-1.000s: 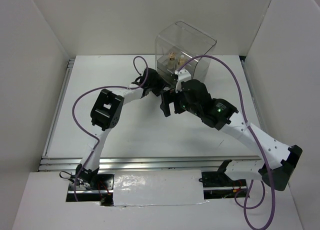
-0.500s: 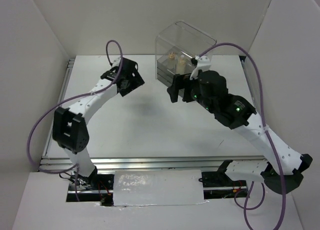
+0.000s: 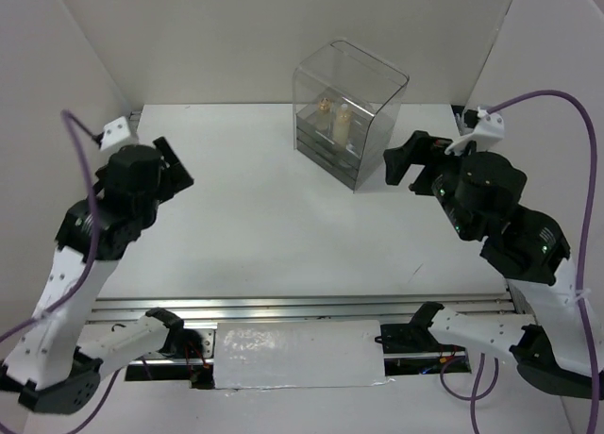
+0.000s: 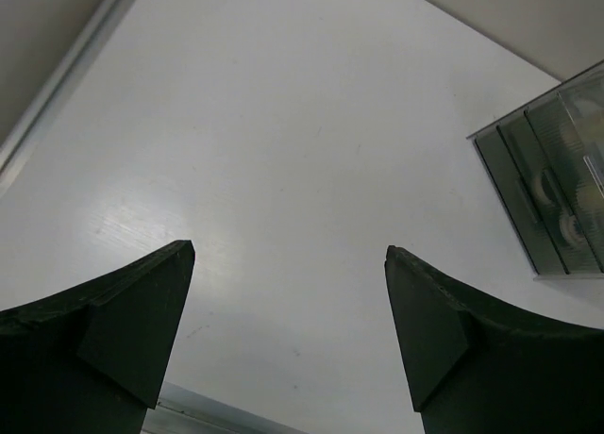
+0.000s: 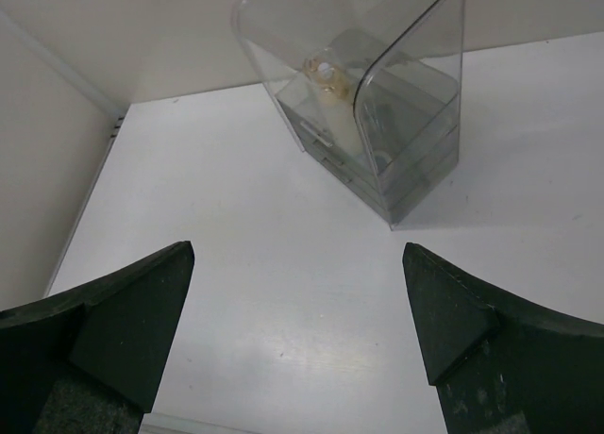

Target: Organize the makeup

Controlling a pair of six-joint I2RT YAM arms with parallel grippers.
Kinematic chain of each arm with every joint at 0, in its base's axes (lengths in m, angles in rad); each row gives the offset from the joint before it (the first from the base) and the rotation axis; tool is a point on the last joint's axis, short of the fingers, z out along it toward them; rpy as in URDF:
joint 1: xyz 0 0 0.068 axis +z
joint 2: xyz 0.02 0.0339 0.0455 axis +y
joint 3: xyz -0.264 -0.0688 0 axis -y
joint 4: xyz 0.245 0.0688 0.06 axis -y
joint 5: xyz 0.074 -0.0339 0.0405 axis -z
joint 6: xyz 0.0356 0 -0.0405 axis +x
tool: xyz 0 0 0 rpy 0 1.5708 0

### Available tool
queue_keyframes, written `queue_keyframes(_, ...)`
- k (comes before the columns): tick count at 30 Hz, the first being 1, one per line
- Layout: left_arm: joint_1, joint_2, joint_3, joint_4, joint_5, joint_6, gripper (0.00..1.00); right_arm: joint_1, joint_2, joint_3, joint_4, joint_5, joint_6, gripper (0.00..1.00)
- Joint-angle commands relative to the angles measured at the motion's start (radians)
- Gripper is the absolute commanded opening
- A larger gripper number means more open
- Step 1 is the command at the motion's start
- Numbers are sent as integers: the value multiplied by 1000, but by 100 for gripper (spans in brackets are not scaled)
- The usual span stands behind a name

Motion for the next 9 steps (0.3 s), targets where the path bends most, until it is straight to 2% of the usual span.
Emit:
queue_keyframes(1,5,-132,-71,-50,-92,47,96,-6,-69,7,-52,52,21,100)
queue_keyframes(6,5,-242,-97,-109,-147,65,96,-6,-210,-83,-16,50,49,100)
queue_keyframes(9,5,-255,-93,-138,-167,77,96,-6,-215,-82,-41,63,63,100)
